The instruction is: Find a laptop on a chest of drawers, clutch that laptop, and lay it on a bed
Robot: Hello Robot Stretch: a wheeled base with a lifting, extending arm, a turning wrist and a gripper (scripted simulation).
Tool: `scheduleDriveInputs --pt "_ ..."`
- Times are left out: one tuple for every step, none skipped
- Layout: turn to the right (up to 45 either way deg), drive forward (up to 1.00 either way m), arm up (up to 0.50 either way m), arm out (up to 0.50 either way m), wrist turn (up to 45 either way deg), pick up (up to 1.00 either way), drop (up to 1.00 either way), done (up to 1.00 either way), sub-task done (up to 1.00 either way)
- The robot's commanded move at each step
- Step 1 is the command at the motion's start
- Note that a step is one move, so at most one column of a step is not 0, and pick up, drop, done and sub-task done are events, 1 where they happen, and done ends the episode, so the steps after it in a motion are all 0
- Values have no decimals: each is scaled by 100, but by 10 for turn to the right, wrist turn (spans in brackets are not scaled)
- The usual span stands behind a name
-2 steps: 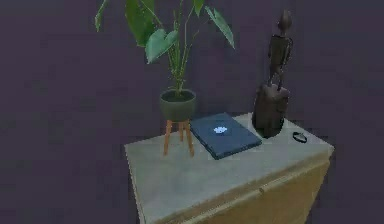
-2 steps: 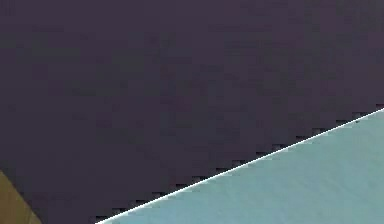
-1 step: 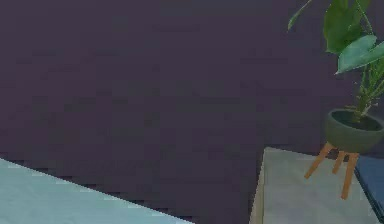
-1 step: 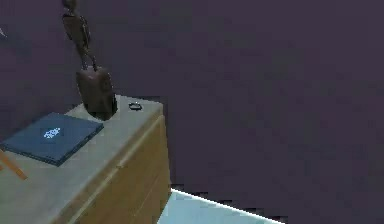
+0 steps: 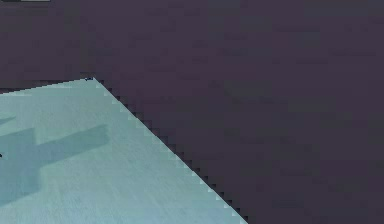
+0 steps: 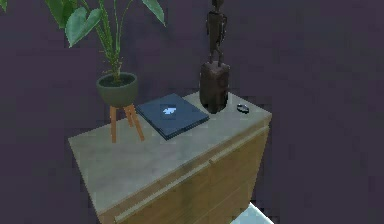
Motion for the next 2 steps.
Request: scheduleDriveInputs --pt "0 0 50 0 0 0 0 0 0" --pt "0 0 38 0 0 0 0 0 0"
